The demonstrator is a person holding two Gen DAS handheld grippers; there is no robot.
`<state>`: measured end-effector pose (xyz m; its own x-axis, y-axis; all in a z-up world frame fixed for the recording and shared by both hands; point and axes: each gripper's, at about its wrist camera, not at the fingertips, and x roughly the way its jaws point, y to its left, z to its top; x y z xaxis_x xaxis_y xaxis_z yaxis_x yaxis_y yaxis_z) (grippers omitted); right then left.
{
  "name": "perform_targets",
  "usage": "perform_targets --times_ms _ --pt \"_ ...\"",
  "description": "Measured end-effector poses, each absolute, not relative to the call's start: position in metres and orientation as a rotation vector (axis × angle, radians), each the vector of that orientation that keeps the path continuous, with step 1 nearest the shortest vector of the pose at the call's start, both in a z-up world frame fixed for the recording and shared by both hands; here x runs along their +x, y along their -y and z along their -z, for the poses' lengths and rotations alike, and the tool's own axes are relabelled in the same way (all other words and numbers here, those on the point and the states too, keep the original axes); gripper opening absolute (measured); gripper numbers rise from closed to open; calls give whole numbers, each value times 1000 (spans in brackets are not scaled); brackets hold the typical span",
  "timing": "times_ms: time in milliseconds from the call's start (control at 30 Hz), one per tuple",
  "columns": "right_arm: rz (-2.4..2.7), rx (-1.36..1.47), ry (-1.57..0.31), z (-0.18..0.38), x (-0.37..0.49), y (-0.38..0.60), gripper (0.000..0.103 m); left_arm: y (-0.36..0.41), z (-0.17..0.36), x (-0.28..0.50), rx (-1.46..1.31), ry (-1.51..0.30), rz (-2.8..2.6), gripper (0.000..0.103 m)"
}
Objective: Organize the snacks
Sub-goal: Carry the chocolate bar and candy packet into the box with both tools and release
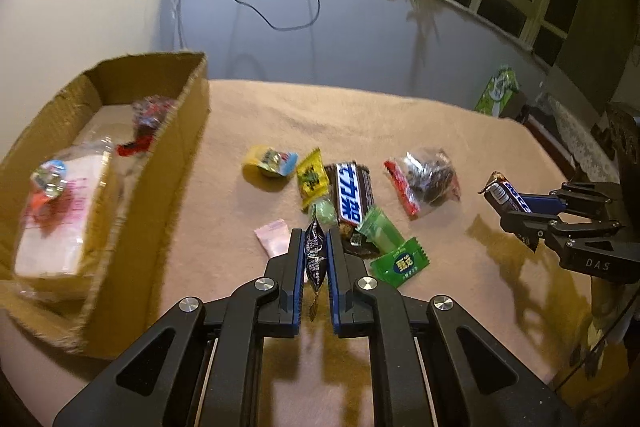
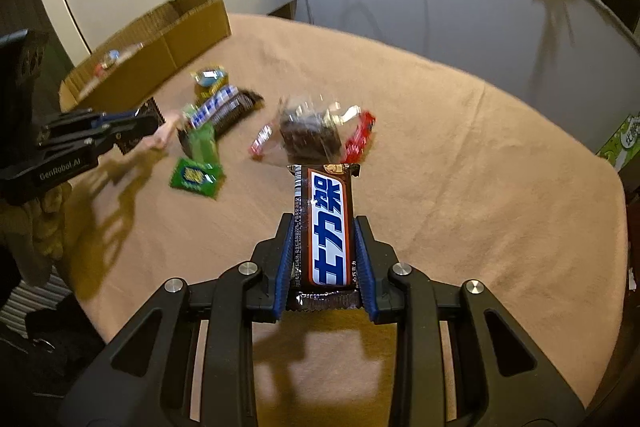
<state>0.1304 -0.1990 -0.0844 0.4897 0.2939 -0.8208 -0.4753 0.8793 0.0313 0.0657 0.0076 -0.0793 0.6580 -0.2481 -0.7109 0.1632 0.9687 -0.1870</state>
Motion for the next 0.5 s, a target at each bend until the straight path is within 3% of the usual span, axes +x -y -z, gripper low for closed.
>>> perform_targets --times_ms 500 --pt "-618 -239 -831 31 151 107 30 -77 42 46 -133 -714 124 9"
